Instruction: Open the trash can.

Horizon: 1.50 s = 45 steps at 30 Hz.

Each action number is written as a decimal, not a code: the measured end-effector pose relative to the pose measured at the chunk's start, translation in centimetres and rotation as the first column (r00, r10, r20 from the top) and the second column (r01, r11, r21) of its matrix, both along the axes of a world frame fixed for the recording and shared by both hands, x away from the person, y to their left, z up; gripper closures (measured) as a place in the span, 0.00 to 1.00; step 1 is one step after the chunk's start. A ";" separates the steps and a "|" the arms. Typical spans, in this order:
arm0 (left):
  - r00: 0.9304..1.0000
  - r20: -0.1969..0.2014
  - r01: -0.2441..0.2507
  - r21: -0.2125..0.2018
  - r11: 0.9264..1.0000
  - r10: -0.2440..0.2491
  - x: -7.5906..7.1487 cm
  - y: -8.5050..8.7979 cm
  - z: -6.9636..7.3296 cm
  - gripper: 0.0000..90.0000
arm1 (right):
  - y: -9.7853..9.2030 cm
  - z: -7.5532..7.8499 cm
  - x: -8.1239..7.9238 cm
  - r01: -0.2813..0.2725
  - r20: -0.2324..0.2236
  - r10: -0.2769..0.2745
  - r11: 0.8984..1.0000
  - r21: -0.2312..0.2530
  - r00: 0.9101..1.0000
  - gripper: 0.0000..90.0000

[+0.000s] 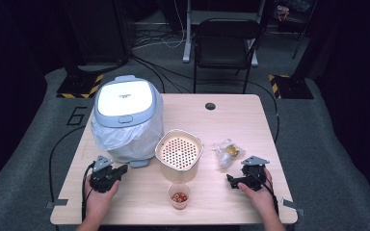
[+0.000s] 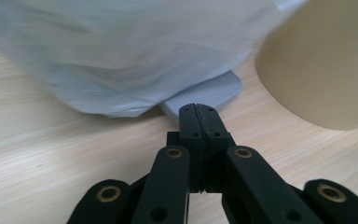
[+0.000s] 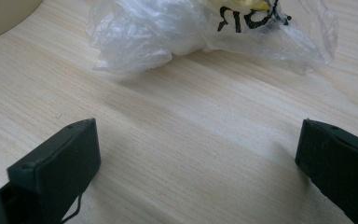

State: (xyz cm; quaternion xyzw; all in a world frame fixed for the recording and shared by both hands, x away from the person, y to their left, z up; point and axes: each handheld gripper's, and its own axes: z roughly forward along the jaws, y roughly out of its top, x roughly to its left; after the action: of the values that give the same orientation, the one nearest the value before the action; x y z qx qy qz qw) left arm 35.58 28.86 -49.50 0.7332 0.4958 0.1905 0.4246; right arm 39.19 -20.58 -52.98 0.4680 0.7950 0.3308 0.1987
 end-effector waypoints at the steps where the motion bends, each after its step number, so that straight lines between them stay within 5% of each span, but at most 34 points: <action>1: 1.000 0.003 0.005 -0.002 1.000 -0.005 0.0 -0.5 -0.1 1.00 | 0.0 0.0 0.0 0.000 0.000 0.000 1.000 0.000 1.000 0.00; 5: 0.999 0.033 0.002 -0.013 1.000 -0.001 0.3 -2.0 -0.1 1.00 | 0.0 0.0 0.0 0.000 0.000 0.000 1.000 0.000 1.000 0.00; 10: 0.997 0.071 -0.010 0.039 0.999 0.008 1.1 -3.5 -0.9 1.00 | 0.0 0.0 0.0 0.000 0.000 0.000 1.000 0.000 1.000 0.00; 18: 0.992 0.079 -0.095 -0.025 0.995 0.097 1.7 -3.7 -1.2 0.99 | 0.0 0.0 0.0 0.000 0.000 0.000 1.000 0.000 1.000 0.00; 30: 0.982 0.112 -0.156 0.041 0.987 0.150 2.3 -4.0 -2.1 0.95 | 0.0 0.0 0.0 0.000 0.000 0.000 1.000 0.000 1.000 0.00; 37: 0.973 0.177 -0.152 0.026 0.988 0.146 2.0 -4.0 -2.9 0.91 | 0.0 0.0 0.0 0.000 0.000 0.000 1.000 0.000 1.000 0.00; 41: 0.974 0.165 -0.159 0.019 0.987 0.154 1.9 -4.1 -2.9 0.89 | 0.0 0.0 0.0 0.000 0.000 0.000 1.000 0.000 1.000 0.00; 43: 0.972 0.169 -0.169 0.038 0.985 0.160 1.9 -4.3 -2.9 0.89 | 0.0 0.0 0.0 -0.001 0.001 0.001 1.000 -0.001 1.000 0.00; 44: 0.960 0.181 -0.227 0.044 0.973 0.216 1.8 -4.8 -3.0 0.79 | 0.0 0.0 0.0 0.001 -0.001 -0.001 1.000 0.001 1.000 0.00; 45: 0.960 0.175 -0.230 0.042 0.972 0.219 1.7 -4.8 -3.0 0.73 | 0.0 0.0 0.0 0.000 0.000 0.000 1.000 0.000 1.000 0.00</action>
State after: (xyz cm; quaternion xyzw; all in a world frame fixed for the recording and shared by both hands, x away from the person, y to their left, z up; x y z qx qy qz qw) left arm 37.31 24.10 -52.45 0.6661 0.5319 0.3141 0.4180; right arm 39.18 -20.58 -52.98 0.4680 0.7950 0.3308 0.1988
